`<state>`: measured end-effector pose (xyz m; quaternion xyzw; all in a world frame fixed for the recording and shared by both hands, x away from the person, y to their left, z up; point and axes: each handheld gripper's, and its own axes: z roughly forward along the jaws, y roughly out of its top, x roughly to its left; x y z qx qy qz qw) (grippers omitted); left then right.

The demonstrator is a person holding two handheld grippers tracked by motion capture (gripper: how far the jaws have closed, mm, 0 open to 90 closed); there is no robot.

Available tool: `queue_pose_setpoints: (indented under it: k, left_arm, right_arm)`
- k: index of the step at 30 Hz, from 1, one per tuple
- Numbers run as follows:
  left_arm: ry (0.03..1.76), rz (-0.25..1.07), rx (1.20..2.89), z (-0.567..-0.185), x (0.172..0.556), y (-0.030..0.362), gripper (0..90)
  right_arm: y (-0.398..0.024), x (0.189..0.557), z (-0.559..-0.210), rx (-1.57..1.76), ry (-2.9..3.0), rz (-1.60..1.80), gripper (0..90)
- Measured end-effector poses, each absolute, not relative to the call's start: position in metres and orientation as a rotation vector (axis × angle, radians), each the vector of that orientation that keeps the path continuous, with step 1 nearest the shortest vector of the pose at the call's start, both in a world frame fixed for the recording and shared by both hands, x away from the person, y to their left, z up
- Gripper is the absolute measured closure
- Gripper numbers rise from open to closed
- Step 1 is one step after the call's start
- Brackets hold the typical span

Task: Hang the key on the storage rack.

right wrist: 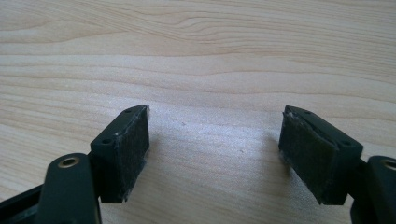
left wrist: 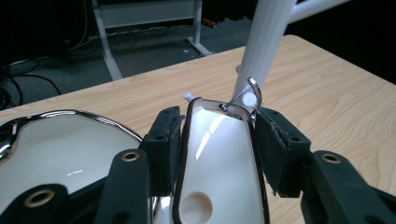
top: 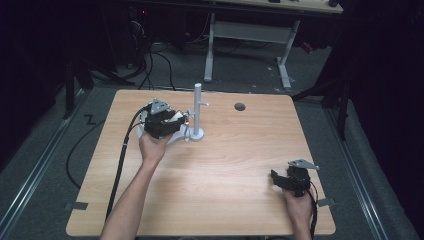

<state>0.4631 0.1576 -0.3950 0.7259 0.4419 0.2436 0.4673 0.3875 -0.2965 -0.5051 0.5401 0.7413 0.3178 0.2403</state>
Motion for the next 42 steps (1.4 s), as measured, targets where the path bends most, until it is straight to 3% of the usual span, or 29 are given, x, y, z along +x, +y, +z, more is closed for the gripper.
queue_pose_setpoints:
  k: [42]
  left_arm:
    - [1.128, 0.548, 1.822, -0.415, 0.480, 0.129, 50.6]
  right_arm:
    - [-0.296, 0.388, -0.505, 1.477, 2.030, 0.870, 24.8]
